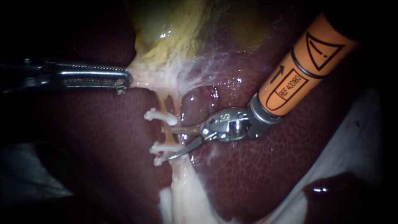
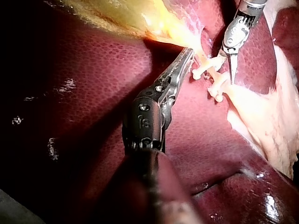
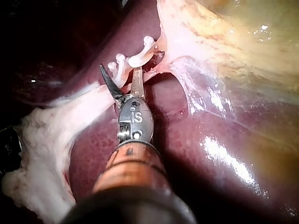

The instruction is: Go to the cutting position left tube

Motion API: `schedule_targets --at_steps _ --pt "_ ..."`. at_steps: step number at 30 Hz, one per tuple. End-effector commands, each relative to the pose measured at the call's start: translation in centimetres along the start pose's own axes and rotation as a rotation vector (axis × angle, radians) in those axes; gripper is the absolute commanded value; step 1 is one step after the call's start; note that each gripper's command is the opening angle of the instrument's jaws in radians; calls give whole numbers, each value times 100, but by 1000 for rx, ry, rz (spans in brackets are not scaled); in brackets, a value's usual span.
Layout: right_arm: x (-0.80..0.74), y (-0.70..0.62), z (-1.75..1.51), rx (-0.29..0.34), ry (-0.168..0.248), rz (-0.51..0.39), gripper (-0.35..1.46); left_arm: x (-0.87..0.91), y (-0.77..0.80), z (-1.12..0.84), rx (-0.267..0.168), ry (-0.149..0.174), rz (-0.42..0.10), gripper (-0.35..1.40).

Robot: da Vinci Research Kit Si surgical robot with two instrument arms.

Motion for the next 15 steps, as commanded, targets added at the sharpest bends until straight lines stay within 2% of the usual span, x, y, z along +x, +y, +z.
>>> schedule_targets --at_steps 1,6,15 --pt "2 0 2 1 1 -1 130 0 0 0 0 0 0 -35" --pt "12 2 16 2 31 -3 129 0 0 0 1 0 0 -35" --pt "29 4 38 1 66 85 130 1 1 1 2 0 -1 -35"
